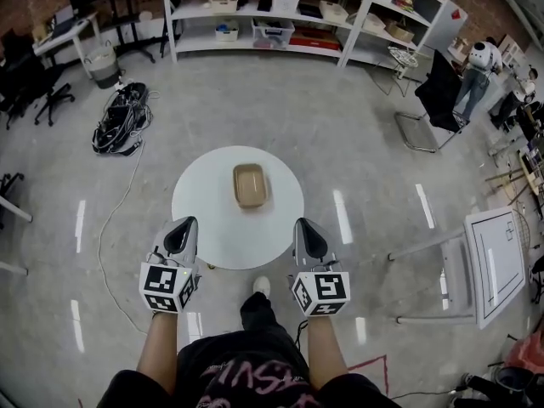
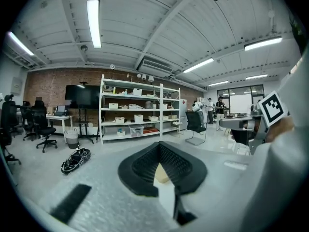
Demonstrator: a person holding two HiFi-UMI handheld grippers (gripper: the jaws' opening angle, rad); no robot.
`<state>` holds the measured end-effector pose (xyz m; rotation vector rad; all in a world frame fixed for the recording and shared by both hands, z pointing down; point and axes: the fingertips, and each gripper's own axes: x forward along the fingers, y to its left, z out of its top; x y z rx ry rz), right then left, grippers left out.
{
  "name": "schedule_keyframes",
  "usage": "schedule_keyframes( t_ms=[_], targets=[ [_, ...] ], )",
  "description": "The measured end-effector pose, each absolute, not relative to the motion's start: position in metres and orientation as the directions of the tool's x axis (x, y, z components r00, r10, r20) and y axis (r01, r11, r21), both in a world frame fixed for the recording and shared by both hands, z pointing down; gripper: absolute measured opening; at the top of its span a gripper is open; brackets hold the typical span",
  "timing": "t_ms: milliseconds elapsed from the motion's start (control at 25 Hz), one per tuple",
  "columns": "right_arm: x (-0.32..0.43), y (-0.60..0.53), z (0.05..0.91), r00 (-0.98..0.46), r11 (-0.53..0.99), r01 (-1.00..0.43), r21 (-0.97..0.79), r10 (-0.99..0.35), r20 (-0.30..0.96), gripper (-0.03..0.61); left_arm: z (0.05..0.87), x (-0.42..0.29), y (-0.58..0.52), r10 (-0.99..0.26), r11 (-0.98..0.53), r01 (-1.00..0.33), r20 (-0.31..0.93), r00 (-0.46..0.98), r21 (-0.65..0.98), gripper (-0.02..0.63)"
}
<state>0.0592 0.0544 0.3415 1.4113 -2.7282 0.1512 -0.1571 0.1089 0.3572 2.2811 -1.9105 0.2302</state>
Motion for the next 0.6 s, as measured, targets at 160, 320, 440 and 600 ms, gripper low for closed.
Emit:
schedule_keyframes(
  t_ms=[160, 320, 440, 600],
  targets=[
    [0.06, 0.018, 0.355, -0.587, 0.583, -0.809, -0.07, -0.8, 0.123, 0.009, 0.37, -0.155, 0.075, -0.957, -0.159, -0.987, 0.24, 0.161, 0.028, 0.003],
    [0.061, -0.019, 0.373, -0.6, 0.594, -0.8, -0.086, -0.788, 0.136, 0.009, 0.388, -0.153, 0.042, -0.953, -0.146, -0.989, 0.264, 0.149, 0.03, 0.003],
    [0.061, -0.045, 0.38, -0.612, 0.605, -0.79, -0.096, -0.777, 0.146, 0.009, 0.393, -0.15, 0.019, -0.95, -0.137, -0.99, 0.28, 0.139, 0.03, 0.003],
    [0.061, -0.079, 0.385, -0.626, 0.617, -0.779, -0.107, -0.764, 0.153, 0.009, 0.397, -0.147, -0.012, -0.947, -0.125, -0.992, 0.297, 0.124, 0.017, 0.003]
  ],
)
